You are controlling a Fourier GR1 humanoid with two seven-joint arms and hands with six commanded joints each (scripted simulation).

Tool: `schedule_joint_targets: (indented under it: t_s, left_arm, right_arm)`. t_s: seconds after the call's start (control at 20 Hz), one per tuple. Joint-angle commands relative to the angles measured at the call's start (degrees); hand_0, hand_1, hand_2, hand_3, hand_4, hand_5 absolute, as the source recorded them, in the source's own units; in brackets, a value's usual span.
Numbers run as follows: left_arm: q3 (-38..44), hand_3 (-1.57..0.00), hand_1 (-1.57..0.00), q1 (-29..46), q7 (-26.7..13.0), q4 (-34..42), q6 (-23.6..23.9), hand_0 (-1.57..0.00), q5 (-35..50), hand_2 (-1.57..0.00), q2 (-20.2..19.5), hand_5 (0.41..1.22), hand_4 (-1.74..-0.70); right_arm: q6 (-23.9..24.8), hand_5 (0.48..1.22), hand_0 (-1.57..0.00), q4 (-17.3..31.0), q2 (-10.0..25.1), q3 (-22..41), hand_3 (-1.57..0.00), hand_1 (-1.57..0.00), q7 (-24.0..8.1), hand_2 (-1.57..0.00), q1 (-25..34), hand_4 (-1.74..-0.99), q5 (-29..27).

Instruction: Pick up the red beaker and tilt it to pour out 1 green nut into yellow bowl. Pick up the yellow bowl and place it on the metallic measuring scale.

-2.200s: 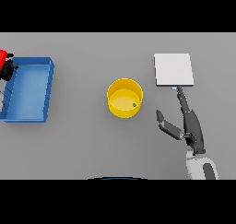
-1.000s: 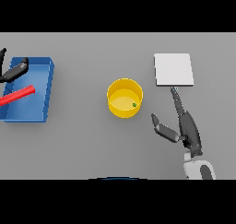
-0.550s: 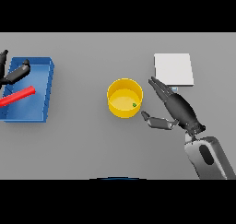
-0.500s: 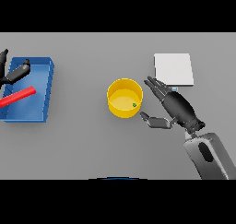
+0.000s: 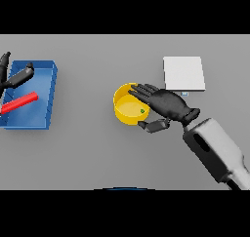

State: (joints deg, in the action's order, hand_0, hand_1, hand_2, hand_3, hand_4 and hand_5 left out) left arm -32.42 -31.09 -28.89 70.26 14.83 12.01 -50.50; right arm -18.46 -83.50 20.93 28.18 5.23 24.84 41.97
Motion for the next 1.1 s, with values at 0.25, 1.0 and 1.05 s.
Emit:
schedule_joint_targets:
  t_s: [0.25, 1.0, 1.05]
  left_arm:
    - [0.1, 0.00, 0.00, 0.2, -0.3, 0.8, -0.3, 0.00, 0.2, 0.00, -0.9, 0.723, -0.79]
    - [0.4, 0.00, 0.00, -0.5, 0.7, 0.2, -1.0, 0.00, 0.2, 0.00, -1.1, 0.729, -0.79]
    - [0.2, 0.00, 0.00, 0.1, 0.8, 1.3, -0.6, 0.00, 0.3, 0.00, -1.2, 0.727, -0.79]
  right_arm:
    - [-3.6, 0.686, 0.00, 7.2, -0.9, 3.4, 0.00, 0.00, 3.3, 0.00, 5.9, -1.246, 1.2]
    - [-9.1, 0.729, 0.00, 15.5, -3.4, 8.9, -0.01, 0.00, 2.7, 0.00, 11.0, -1.308, 4.2]
    - [-9.7, 0.756, 0.00, 16.1, -4.2, 8.9, -0.05, -0.01, 1.2, -0.03, 11.7, -1.321, 4.3]
